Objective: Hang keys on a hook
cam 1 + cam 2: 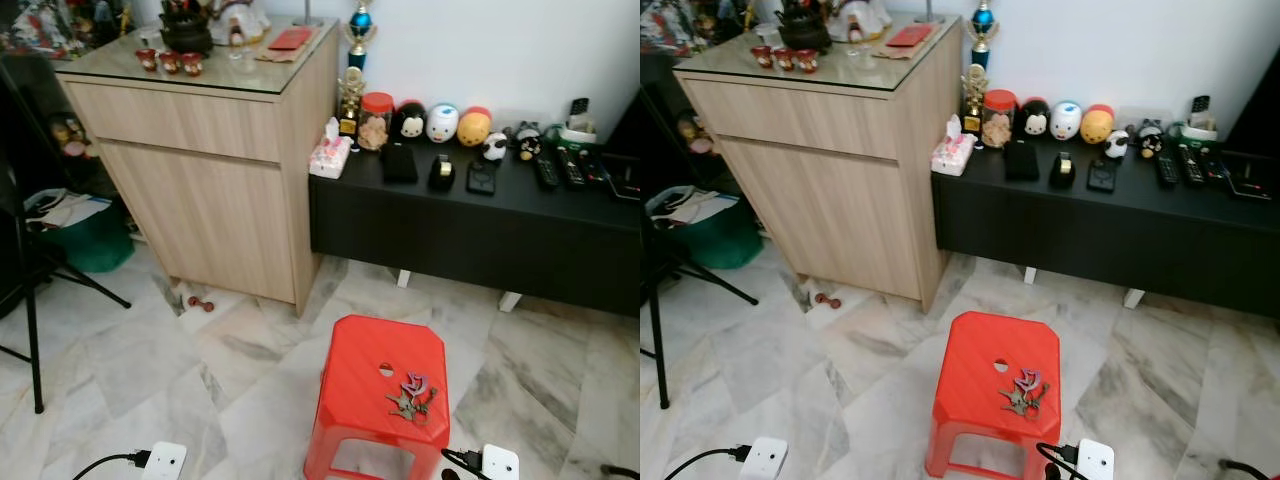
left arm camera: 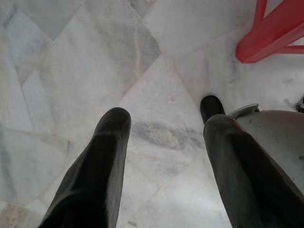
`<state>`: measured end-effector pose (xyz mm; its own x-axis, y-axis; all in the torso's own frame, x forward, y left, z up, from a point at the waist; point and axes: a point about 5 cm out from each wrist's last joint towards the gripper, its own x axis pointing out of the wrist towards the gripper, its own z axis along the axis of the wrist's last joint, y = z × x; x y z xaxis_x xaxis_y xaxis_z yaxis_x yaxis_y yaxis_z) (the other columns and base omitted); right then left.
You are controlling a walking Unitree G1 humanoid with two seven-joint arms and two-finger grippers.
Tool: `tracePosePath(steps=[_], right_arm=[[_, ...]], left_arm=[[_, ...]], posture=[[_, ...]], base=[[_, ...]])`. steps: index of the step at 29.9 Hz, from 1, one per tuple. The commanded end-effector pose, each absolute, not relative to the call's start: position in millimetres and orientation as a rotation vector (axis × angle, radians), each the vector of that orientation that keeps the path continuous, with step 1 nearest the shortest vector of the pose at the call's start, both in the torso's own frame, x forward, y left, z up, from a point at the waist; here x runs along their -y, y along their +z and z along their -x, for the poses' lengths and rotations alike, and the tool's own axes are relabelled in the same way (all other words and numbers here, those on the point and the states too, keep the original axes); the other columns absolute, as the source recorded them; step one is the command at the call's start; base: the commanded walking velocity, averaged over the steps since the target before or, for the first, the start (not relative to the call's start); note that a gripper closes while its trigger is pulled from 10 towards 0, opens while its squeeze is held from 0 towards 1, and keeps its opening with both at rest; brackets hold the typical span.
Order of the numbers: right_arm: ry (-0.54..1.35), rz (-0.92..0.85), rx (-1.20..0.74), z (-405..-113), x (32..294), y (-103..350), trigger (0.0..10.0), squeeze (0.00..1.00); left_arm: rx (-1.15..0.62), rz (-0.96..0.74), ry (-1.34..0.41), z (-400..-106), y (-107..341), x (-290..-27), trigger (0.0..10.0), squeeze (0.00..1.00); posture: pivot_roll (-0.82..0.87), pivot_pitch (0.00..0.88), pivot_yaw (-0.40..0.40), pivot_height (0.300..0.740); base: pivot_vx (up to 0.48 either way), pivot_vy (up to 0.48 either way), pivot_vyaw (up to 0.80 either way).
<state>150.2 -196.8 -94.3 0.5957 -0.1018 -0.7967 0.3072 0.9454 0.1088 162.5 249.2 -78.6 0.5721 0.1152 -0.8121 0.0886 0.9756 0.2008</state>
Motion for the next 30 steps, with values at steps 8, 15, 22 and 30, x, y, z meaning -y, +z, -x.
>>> tracePosePath(steps=[8, 15, 22, 30], right_arm=[[-0.241, -0.244, -0.901, -149.1, 198.3, -94.3, 10.0, 0.0], [-0.216, -0.226, -0.896, -150.7, 198.0, -93.5, 10.0, 0.0], [-0.225, -0.24, -0.9, -150.1, 197.5, -93.9, 10.0, 0.0], [-0.223, -0.241, -0.902, -150.0, 197.2, -94.1, 10.0, 0.0]], left_arm=[[-0.983, -0.22, 0.031, -156.8, -80.6, -251.3, 10.0, 0.0], [-0.983, -0.219, 0.029, -157.2, -80.4, -251.3, 10.0, 0.0], [-0.983, -0.219, 0.029, -157.4, -80.4, -251.3, 10.0, 0.0], [-0.982, -0.221, 0.028, -157.4, -80.3, -251.6, 10.0, 0.0]], posture=[[0.06, 0.0, -0.014, 0.74], [0.06, 0.0, -0.013, 0.74], [0.06, 0.0, -0.013, 0.74], [0.06, 0.0, -0.013, 0.74]], base=[[0.0, 0.0, 0.0], [0.0, 0.0, 0.34], [0.0, 0.0, 0.34], [0.0, 0.0, 0.0]])
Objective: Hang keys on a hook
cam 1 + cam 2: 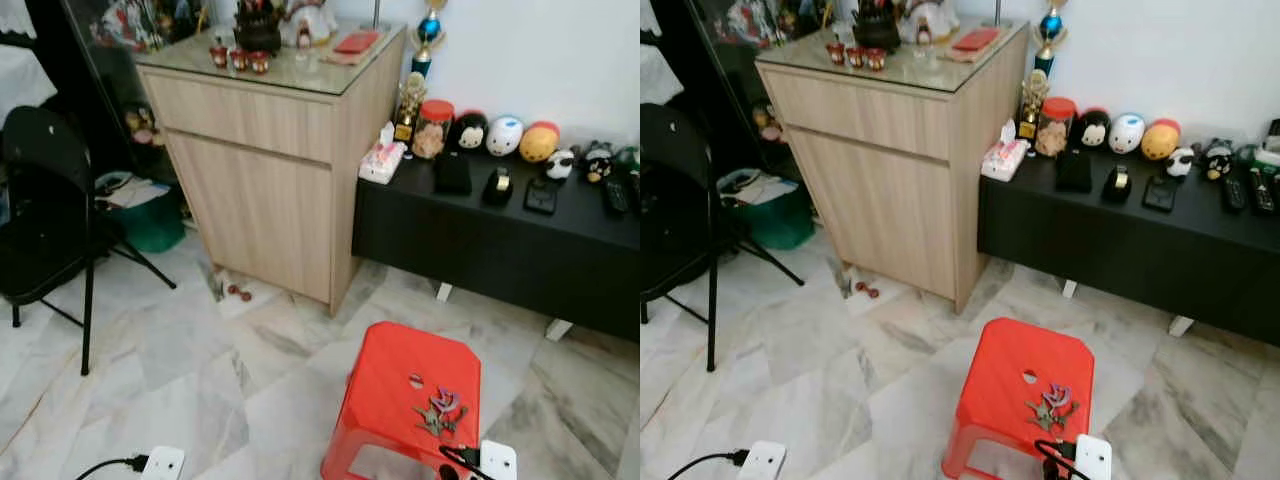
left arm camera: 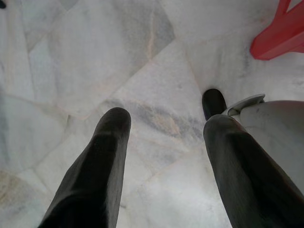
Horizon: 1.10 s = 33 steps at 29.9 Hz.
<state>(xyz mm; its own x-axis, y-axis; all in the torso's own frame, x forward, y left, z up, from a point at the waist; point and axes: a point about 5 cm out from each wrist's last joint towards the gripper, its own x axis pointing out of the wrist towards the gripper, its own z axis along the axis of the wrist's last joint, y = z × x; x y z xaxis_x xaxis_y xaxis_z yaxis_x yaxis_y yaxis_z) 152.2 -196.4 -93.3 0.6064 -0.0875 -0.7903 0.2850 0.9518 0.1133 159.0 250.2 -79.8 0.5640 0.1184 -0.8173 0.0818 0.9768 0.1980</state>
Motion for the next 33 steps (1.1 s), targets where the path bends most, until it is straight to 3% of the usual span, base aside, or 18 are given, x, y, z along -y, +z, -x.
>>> tracePosePath(steps=[1, 11, 17, 26, 33], right_arm=[[-0.223, -0.241, -0.902, -150.0, 197.1, -94.1, 10.0, 0.0], [-0.211, -0.216, -0.901, -150.4, 198.1, -93.7, 10.0, 0.0], [-0.213, -0.221, -0.903, -150.1, 197.8, -93.9, 10.0, 0.0], [-0.225, -0.22, -0.9, -149.9, 198.2, -93.8, 10.0, 0.0], [-0.236, -0.209, -0.898, -149.7, 199.2, -93.7, 10.0, 0.0]], left_arm=[[-0.982, -0.221, 0.028, -157.4, -80.3, -251.6, 10.0, 0.0], [-0.98, -0.219, 0.024, -157.3, -80.3, -251.2, 10.0, 0.0], [-0.979, -0.221, 0.025, -157.4, -80.2, -251.4, 10.0, 0.0], [-0.979, -0.224, 0.022, -157.5, -80.1, -251.5, 10.0, 0.0], [-0.974, -0.23, 0.024, -157.7, -79.9, -251.6, 10.0, 0.0]], posture=[[0.06, 0.0, -0.013, 0.74], [0.06, 0.0, -0.013, 0.74], [0.06, 0.0, -0.013, 0.74], [0.06, 0.0, -0.011, 0.74], [0.06, 0.0, -0.013, 0.74]], base=[[0.0, 0.0, 0.0], [0.11, 0.0, 0.0], [0.277, 0.0, 0.68], [0.276, 0.0, 0.0], [0.0, 0.0, 0.0]])
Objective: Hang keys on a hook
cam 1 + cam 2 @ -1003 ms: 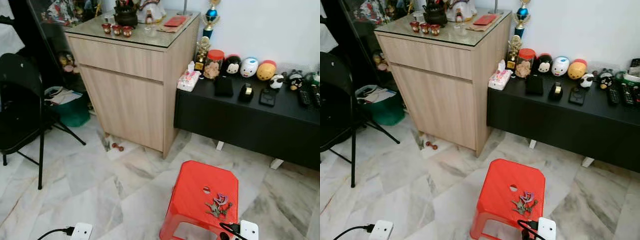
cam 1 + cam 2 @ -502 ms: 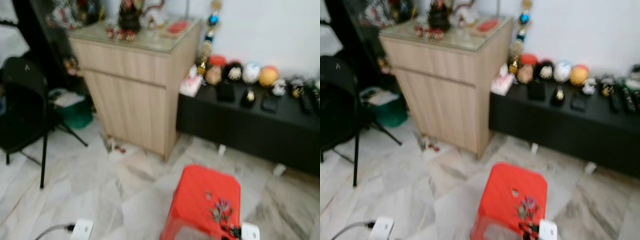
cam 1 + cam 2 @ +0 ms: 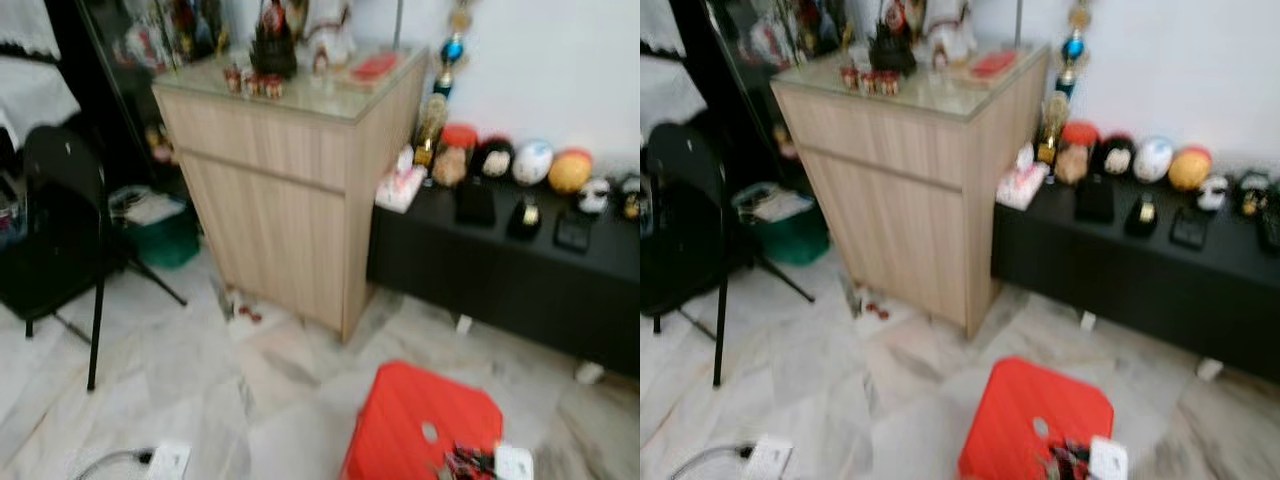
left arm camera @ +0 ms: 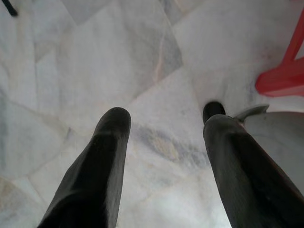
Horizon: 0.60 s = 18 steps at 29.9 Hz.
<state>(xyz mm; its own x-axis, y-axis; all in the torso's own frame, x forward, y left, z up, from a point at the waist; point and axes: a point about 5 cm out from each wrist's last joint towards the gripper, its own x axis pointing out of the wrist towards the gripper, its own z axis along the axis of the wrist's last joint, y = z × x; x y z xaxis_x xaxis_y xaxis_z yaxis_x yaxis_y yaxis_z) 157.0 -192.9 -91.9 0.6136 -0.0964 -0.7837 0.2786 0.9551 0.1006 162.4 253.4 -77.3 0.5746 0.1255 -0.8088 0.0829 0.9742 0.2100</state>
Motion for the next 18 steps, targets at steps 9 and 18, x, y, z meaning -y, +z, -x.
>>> tracePosePath(steps=[9, 18], right_arm=[[-0.294, -0.234, -0.766, -154.3, 202.1, -87.1, 10.0, 0.0], [-0.224, -0.174, -0.498, -199.0, 207.6, -55.1, 10.0, 0.0]], left_arm=[[-0.973, -0.232, 0.028, -156.8, -80.1, -251.9, 10.0, 0.0], [-0.974, -0.243, 0.019, -155.9, -80.3, -252.0, 10.0, 0.0]], posture=[[0.06, 0.0, -0.014, 0.74], [0.04, 0.0, -0.014, 0.74]], base=[[0.0, 0.0, 0.0], [0.0, 0.0, 0.0]])
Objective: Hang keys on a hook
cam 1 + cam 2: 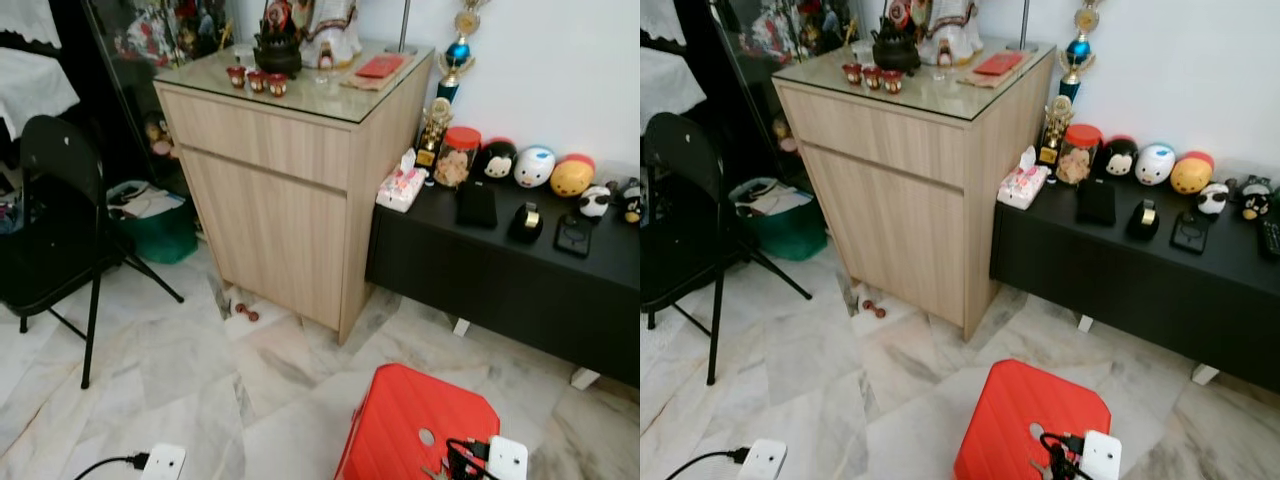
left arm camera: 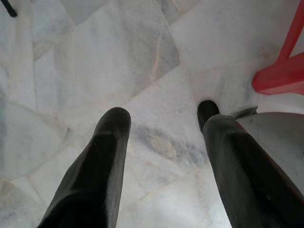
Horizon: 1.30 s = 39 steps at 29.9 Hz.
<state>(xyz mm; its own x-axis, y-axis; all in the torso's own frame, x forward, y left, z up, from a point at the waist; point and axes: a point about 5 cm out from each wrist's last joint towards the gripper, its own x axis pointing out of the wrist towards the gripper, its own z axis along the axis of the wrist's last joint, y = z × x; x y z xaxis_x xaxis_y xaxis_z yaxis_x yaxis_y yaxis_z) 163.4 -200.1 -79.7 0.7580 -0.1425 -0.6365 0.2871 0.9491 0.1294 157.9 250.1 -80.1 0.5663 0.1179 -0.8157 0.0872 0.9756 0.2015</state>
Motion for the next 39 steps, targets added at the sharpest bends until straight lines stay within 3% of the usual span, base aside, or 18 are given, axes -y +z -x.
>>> tracePosePath(steps=[1, 6, 19, 33, 39], right_arm=[[-0.219, -0.158, -0.452, -208.9, 208.8, -47.4, 10.0, 0.0], [-0.12, -0.025, -0.301, -220.5, 202.7, -26.7, 10.0, 0.0], [-0.044, 0.121, -0.266, -221.8, 186.9, -17.7, 10.0, 0.0], [-0.047, 0.064, -0.266, -235.5, 183.9, -9.8, 10.0, 0.0], [-0.021, 0.063, -0.258, -241.3, 180.5, -6.1, 10.0, 0.0]], left_arm=[[-0.973, -0.243, 0.019, -156.0, -80.3, -252.1, 10.0, 0.0], [-0.975, -0.248, 0.018, -155.6, -80.4, -252.2, 10.0, 0.0], [-0.971, -0.24, 0.027, -155.9, -81.0, -249.7, 10.0, 0.0], [-0.975, -0.243, 0.02, -155.8, -81.1, -249.7, 10.0, 0.0], [-0.978, -0.245, 0.021, -155.4, -81.3, -250.0, 10.0, 0.0]], posture=[[0.04, 0.0, -0.014, 0.74], [0.03, 0.0, -0.013, 0.74], [0.04, 0.0, -0.031, 0.74], [0.03, 0.0, -0.027, 0.676], [0.03, 0.0, -0.028, 0.676]], base=[[0.0, 0.0, 0.0], [0.0, 0.0, 0.0], [0.0, 0.0, 0.0], [0.0, 0.0, 0.0], [0.0, 0.0, 0.0]])
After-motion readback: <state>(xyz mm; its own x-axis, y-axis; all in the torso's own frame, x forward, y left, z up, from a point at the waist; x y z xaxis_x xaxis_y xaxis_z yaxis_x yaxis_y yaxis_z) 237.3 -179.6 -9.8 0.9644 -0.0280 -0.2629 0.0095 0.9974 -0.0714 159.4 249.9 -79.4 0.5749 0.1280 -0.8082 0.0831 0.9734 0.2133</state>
